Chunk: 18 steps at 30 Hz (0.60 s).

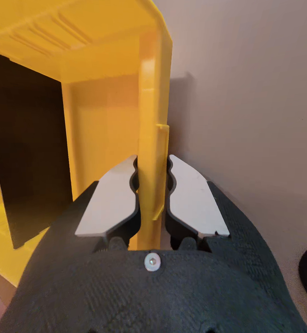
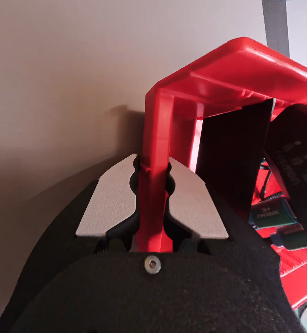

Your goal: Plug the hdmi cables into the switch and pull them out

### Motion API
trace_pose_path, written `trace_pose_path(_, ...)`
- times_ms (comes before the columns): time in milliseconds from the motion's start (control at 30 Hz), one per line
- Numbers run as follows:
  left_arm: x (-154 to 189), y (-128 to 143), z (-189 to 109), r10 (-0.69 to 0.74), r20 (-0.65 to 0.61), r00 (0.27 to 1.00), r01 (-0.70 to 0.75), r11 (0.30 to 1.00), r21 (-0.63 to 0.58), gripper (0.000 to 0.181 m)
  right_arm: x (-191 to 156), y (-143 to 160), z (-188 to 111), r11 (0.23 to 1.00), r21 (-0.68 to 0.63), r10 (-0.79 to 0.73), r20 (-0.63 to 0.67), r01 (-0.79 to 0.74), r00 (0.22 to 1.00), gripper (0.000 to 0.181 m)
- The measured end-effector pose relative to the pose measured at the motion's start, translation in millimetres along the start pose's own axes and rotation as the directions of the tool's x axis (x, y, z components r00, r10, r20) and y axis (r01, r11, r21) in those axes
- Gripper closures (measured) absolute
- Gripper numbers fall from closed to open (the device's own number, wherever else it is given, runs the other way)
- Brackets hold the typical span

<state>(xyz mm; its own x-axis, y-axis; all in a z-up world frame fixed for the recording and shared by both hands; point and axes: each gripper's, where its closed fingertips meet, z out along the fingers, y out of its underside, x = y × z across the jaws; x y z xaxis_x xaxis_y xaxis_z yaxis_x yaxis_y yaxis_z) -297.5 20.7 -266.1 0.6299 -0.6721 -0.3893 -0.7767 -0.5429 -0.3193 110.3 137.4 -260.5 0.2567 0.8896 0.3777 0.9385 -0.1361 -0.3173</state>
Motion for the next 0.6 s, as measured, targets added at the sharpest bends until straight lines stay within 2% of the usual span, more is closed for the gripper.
trace_pose_path(33,5,-7,0,0.022,-0.004,1.0,-0.022,1.0,0.015,0.153,-6,-4,-1,1.0,0.01,-0.013,0.005,0.013,1.0,0.154)
trace_pose_path(233,50,-71,2,0.223,-0.048,0.974,-0.216,0.969,0.121,0.152,-67,-34,-17,0.985,0.114,-0.141,0.073,0.132,0.987,0.153)
trace_pose_path(433,85,-145,11,0.401,-0.029,0.916,-0.38,0.887,0.261,0.151,-115,-47,-36,0.962,0.208,-0.196,0.084,0.176,0.977,0.154)
trace_pose_path(500,87,-161,10,0.375,-0.007,0.927,-0.356,0.885,0.301,0.147,-121,-52,-53,0.948,0.289,-0.15,0.036,0.134,0.988,0.152)
trace_pose_path(600,91,-174,-12,0.246,-0.066,0.967,-0.195,0.881,0.43,0.144,-124,-59,-114,0.848,0.527,0.033,0.052,-0.056,0.998,0.152)
